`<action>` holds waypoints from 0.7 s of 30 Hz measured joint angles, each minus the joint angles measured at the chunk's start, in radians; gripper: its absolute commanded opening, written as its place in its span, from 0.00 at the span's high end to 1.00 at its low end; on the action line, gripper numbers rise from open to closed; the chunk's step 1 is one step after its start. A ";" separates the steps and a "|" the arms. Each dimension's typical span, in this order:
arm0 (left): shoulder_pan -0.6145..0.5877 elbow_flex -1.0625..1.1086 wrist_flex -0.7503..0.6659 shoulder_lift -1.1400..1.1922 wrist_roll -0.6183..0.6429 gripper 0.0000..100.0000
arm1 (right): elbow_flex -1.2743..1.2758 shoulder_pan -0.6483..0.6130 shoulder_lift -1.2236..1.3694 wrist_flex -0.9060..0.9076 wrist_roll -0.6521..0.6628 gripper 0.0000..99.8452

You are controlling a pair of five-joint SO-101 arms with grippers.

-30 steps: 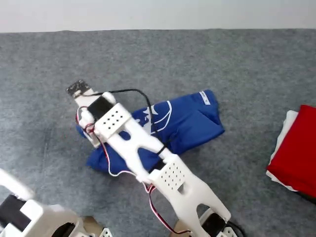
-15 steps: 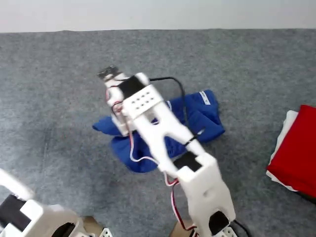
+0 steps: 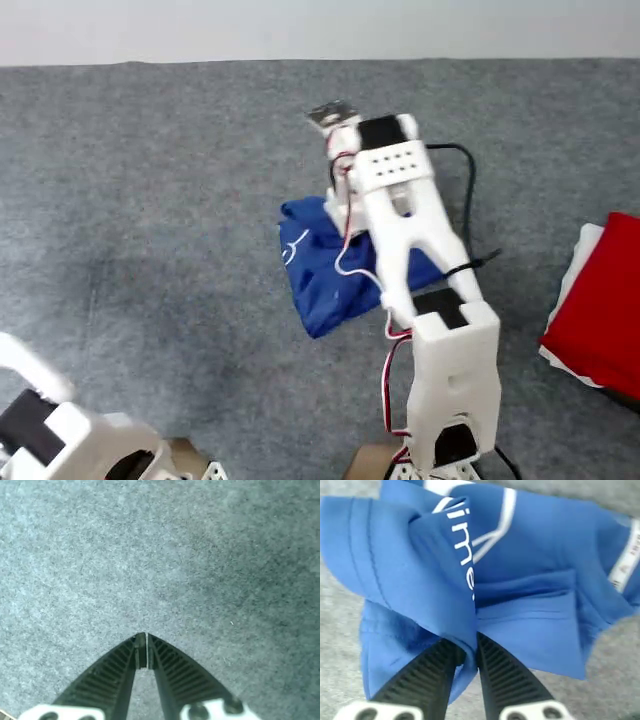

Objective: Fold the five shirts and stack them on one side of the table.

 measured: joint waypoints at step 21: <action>0.011 0.003 0.000 0.000 0.008 0.99 | 0.000 0.147 0.029 -0.094 0.083 0.99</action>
